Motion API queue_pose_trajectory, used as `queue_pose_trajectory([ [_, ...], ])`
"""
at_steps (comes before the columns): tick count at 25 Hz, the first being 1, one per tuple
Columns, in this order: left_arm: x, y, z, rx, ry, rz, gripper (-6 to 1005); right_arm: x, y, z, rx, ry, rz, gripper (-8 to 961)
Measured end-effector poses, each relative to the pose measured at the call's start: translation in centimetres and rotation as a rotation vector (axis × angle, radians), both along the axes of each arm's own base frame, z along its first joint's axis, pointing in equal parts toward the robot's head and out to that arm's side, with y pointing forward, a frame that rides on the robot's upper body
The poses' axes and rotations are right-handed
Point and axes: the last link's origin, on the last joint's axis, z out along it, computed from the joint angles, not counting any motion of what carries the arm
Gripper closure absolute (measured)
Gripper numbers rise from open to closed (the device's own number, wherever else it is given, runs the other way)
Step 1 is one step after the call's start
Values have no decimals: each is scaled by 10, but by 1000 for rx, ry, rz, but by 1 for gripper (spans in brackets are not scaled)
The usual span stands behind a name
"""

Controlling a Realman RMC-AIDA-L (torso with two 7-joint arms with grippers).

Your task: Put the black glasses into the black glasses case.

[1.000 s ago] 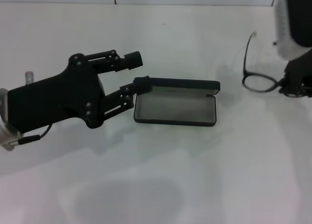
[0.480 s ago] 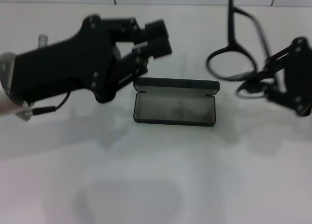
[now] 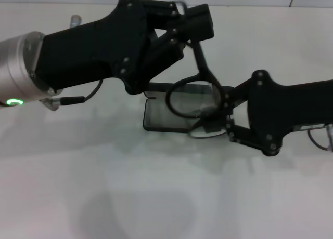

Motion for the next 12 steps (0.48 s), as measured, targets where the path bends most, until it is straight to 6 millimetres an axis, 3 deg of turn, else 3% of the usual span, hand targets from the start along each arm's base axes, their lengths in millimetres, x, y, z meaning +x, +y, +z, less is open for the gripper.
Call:
queue_pose_trajectory([
  [12, -6, 8, -11, 16, 28, 33, 947, -13, -6, -6, -83, 60, 75, 845],
])
